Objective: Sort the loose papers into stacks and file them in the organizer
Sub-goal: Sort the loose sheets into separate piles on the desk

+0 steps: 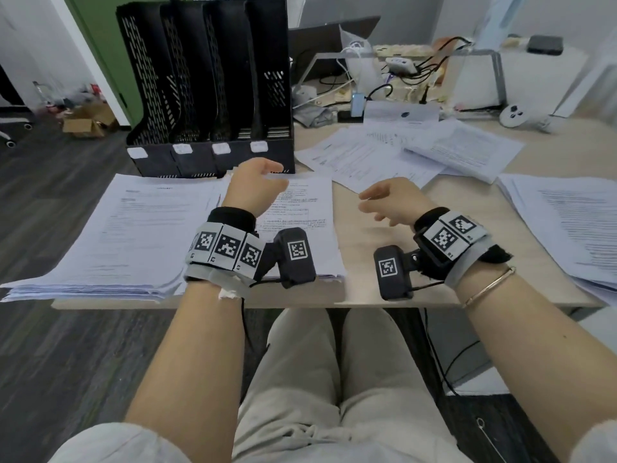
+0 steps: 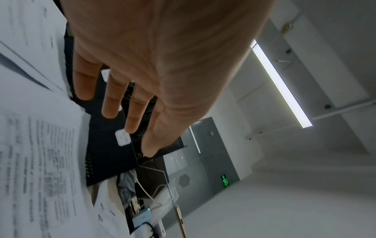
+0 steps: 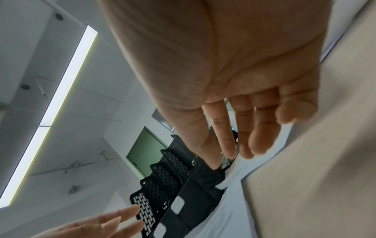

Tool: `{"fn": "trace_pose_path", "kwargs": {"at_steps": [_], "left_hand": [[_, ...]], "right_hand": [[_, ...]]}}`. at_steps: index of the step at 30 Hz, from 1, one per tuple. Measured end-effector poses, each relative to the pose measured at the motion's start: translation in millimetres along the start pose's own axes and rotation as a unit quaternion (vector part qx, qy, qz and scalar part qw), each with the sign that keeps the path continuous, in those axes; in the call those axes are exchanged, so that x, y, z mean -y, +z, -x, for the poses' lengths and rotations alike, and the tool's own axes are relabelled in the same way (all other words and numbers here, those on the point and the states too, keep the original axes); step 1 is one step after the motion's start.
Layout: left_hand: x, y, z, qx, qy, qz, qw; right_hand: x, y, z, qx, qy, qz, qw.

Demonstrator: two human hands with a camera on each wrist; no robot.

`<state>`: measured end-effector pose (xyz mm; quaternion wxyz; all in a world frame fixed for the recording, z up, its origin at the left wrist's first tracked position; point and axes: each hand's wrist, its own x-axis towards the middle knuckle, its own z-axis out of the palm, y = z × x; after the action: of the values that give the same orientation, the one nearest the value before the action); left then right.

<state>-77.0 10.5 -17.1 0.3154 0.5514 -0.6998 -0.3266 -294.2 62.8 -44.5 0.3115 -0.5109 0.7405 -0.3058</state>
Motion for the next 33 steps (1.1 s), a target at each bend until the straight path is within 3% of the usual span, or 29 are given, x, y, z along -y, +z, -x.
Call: {"fn": "trace_pose_path", "kwargs": {"at_steps": [6,11,15,26,33], "left_hand": [[-28,30,-24,0.063,-0.001,0.025,0.998],[-39,58,-37,0.113,-0.025,0.037,0.993],[-45,75,-36,0.152,-0.049,0.053,0.986],[-48,109,-21,0.203,-0.039,0.105,0.973],[-52,125,-18,0.233,-0.123,0.169,0.95]], "right_hand": [[-26,-45,-6,-0.089,0.005,0.07,0.994],[-54,-57,-20,0.004,0.079,0.235,0.969],[-50,-47,-27,0.025,0.051,0.321,0.945],[-42,-59,-13,0.02,0.014,0.139,0.99],[-47,-58,7,0.061,-0.008,0.011,0.998]]}}
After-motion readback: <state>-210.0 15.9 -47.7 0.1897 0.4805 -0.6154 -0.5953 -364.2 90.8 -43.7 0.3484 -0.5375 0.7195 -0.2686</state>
